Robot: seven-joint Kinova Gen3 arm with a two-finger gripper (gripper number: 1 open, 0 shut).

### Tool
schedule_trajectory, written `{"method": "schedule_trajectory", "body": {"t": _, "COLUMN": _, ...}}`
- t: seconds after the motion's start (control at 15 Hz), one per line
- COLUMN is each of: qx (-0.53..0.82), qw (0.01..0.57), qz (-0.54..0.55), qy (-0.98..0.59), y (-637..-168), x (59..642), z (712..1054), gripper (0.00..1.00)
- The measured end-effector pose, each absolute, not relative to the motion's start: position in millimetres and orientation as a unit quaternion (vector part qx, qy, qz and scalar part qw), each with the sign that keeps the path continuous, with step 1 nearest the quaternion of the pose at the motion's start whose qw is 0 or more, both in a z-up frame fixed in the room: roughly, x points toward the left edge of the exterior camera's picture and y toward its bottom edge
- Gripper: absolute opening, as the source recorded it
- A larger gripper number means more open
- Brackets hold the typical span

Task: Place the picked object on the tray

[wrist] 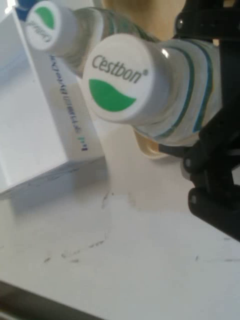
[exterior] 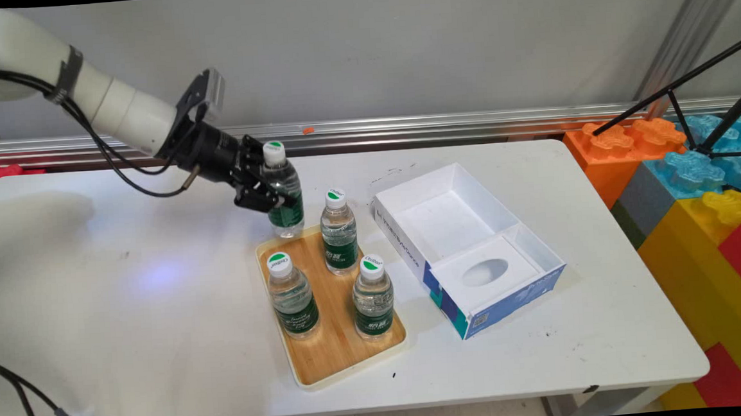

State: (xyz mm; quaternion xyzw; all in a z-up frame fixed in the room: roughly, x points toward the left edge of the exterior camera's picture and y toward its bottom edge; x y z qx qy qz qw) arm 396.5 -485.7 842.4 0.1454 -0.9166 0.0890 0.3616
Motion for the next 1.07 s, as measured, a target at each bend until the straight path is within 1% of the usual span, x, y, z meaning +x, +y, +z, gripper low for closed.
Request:
{"method": "schedule_trajectory", "body": {"t": 0.47, "qx": 0.103, "qw": 0.358, "qz": 0.068, "qy": -0.926, "y": -489, "x": 400, "z": 815, "gripper": 0.0}}
{"method": "schedule_trajectory", "body": {"t": 1.07, "qx": 0.07, "qw": 0.346, "qz": 0.041, "qy": -0.935, "y": -487, "x": 401, "z": 793, "gripper": 0.0}}
